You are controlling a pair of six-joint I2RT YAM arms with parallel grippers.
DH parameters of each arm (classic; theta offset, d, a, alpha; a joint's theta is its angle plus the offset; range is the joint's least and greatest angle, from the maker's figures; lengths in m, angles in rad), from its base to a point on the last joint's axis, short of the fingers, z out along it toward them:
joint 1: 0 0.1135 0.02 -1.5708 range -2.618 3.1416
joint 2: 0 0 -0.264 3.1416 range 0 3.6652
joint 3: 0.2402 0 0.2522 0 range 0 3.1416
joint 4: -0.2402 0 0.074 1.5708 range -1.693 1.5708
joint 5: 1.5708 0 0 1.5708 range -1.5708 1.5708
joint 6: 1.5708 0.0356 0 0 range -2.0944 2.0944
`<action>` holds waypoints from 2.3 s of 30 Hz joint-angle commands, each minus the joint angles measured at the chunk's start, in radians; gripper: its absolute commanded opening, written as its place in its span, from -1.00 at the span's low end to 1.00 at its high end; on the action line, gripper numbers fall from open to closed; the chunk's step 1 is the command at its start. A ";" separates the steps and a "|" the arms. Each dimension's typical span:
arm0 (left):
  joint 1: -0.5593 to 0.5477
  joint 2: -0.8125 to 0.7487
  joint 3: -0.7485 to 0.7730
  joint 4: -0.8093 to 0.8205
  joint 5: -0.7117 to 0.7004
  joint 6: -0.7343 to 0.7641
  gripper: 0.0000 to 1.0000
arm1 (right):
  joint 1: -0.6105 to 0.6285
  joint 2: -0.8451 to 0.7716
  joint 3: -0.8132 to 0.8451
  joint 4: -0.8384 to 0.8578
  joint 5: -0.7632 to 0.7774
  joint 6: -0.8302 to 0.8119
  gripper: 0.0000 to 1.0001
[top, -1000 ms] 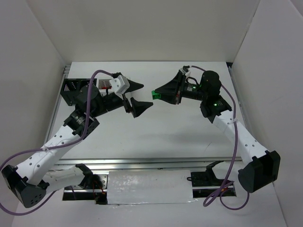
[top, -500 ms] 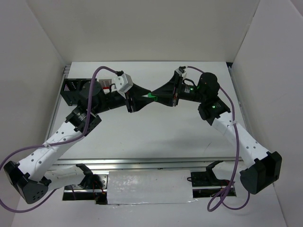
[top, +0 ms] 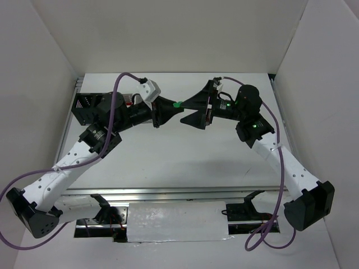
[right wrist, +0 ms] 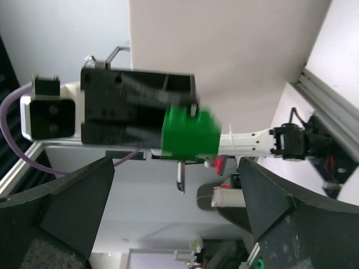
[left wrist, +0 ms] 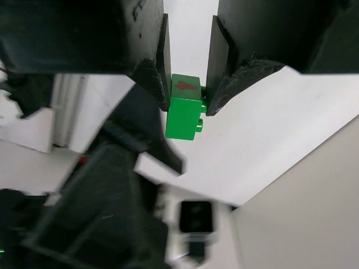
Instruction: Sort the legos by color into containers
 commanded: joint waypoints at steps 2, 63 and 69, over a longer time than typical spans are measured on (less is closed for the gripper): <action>0.030 0.038 0.073 -0.116 -0.466 -0.021 -1.00 | -0.101 -0.044 0.015 -0.112 0.019 -0.146 0.99; 0.478 -0.318 0.089 -1.096 -1.008 -0.368 0.99 | -0.108 -0.441 0.574 -1.387 1.188 -1.037 0.99; 0.403 -0.408 0.086 -1.172 -1.129 -0.416 0.99 | -0.100 -0.449 0.611 -1.401 1.203 -1.035 0.99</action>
